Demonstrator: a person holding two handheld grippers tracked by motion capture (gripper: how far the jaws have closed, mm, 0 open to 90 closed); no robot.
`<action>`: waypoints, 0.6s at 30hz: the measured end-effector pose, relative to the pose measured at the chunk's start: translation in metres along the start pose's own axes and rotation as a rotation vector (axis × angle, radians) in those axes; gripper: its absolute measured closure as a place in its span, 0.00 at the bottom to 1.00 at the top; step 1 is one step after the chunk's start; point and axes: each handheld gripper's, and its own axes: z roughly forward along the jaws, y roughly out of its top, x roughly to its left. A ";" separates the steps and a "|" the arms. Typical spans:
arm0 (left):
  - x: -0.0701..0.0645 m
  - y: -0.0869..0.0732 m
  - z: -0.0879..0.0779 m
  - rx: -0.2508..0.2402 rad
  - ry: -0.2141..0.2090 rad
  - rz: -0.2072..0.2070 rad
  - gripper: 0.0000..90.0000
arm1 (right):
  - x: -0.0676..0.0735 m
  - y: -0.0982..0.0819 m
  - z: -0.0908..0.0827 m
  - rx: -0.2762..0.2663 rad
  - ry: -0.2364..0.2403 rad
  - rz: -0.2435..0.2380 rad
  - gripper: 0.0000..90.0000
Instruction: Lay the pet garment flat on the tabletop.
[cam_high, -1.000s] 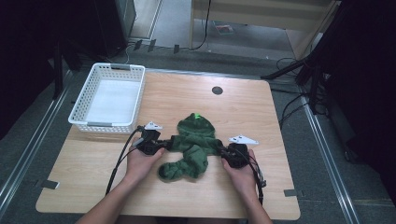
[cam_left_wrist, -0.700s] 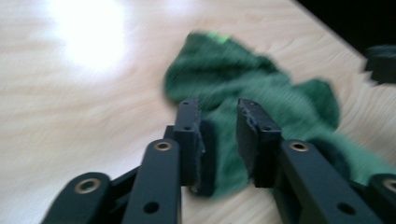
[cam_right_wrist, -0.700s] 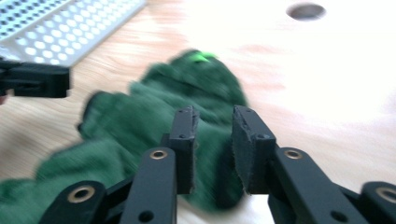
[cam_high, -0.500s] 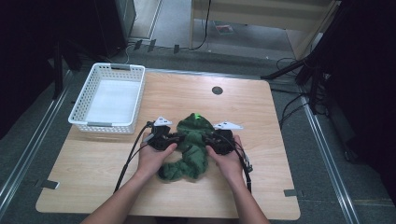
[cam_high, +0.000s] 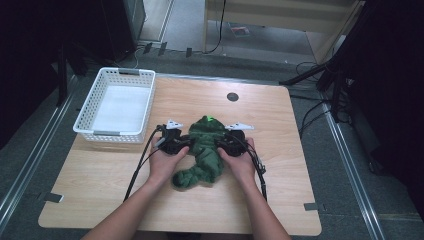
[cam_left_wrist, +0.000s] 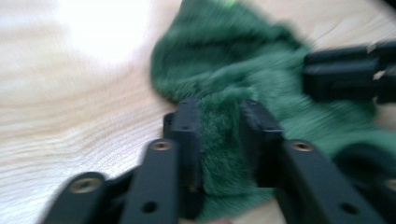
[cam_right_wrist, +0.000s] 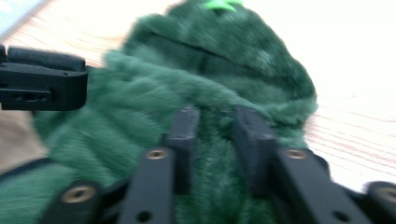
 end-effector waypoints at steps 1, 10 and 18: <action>-0.002 -0.001 -0.009 -0.007 -0.018 0.011 0.70 | 0.004 0.000 -0.006 -0.012 0.014 -0.015 0.70; -0.020 -0.056 -0.062 0.054 -0.114 0.052 0.63 | 0.048 -0.007 -0.051 -0.035 0.172 -0.059 0.45; -0.024 -0.078 -0.060 0.103 -0.067 0.089 0.66 | 0.057 -0.033 -0.046 -0.009 0.082 -0.065 0.83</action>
